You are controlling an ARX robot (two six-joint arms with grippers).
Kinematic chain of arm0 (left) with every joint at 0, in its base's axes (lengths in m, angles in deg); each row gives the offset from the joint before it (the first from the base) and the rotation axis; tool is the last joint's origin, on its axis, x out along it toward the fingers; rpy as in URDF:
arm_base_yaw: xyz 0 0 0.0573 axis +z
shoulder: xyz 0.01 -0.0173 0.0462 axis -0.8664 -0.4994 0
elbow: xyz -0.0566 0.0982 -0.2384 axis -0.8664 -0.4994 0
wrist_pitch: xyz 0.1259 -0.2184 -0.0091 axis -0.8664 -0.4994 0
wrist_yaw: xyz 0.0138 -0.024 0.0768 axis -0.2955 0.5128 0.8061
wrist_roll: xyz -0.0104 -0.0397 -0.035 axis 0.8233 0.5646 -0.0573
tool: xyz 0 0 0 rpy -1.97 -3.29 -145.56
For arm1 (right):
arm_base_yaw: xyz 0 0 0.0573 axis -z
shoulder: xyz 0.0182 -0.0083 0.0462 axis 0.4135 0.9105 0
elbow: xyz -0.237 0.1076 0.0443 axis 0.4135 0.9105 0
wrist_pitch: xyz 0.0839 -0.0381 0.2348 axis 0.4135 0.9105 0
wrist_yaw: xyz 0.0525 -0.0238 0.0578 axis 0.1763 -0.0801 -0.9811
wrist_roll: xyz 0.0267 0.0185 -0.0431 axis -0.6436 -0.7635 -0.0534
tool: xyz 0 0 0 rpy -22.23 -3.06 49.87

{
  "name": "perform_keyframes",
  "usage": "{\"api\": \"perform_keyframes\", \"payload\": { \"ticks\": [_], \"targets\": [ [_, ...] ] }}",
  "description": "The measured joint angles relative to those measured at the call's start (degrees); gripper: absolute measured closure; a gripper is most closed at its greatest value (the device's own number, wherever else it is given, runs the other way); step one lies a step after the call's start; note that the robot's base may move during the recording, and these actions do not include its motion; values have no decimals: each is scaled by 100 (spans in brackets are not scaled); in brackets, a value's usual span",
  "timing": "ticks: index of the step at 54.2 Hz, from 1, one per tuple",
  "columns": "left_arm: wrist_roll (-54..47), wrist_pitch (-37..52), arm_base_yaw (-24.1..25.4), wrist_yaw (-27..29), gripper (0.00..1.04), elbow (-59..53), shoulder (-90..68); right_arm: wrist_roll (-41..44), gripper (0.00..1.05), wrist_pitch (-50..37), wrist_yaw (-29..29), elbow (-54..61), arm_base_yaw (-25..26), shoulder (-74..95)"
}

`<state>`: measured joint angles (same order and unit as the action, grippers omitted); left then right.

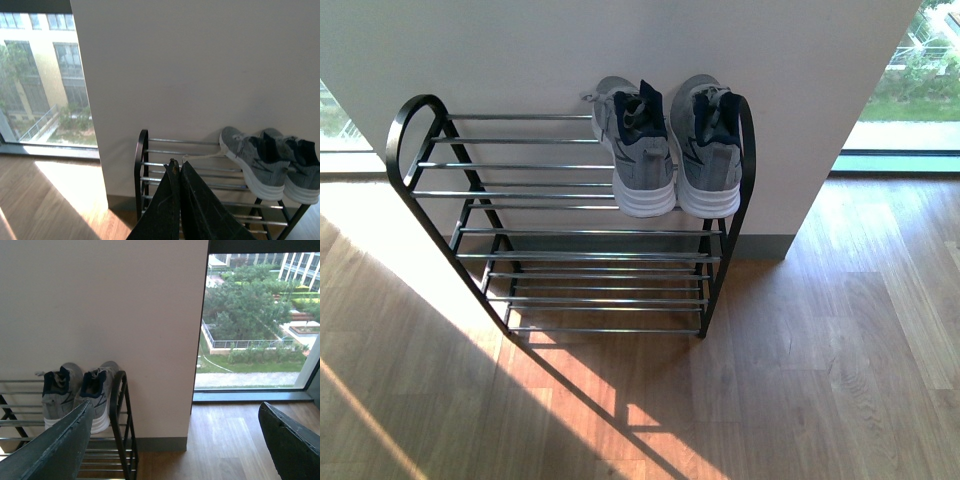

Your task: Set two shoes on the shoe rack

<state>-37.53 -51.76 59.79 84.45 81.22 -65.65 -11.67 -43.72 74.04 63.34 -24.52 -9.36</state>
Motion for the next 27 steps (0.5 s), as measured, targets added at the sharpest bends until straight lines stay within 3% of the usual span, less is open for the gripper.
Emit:
{"api": "perform_keyframes", "payload": {
  "ticks": [16, 27],
  "targets": [
    [2, -37, 4, 0, 103, 0, 17, 0, 9, 0, -4, 0, 0, -2],
    [0, -37, 4, 0, 72, 0, 20, -2, 9, 0, -4, 0, 0, -2]
  ]
}}
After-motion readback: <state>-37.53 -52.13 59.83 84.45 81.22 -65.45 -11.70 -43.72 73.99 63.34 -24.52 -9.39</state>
